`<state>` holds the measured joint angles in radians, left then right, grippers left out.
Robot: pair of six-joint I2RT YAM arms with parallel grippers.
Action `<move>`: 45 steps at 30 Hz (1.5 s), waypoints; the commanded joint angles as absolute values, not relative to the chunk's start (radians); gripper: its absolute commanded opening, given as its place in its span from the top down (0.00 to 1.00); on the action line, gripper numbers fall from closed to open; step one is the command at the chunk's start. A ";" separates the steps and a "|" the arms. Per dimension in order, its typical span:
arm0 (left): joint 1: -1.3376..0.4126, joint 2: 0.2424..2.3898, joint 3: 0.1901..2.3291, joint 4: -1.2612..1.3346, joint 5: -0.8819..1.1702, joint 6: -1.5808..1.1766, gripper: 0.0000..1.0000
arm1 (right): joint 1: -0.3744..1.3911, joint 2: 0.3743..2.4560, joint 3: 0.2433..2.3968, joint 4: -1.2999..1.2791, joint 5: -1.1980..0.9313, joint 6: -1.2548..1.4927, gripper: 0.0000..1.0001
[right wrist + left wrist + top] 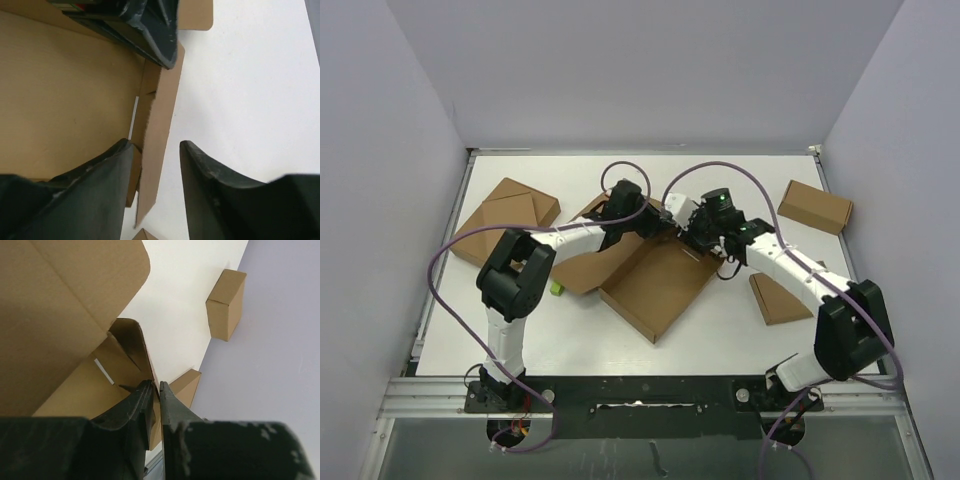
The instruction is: Fold the paper box
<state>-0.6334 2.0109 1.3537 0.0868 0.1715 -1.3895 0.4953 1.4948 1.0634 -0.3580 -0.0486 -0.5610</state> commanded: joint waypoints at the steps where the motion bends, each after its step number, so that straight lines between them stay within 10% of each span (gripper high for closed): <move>1: -0.630 2.008 1.328 0.174 0.195 -1.396 0.91 | 0.383 1.369 1.104 -0.382 -0.338 -0.481 0.51; 23: -0.607 1.949 1.189 0.259 0.238 -1.365 0.91 | 0.043 1.760 1.227 -0.463 -0.906 -0.115 0.22; 45: -0.603 1.884 1.157 0.221 0.226 -1.319 0.78 | 0.228 1.825 1.259 -0.509 -0.563 -0.256 0.53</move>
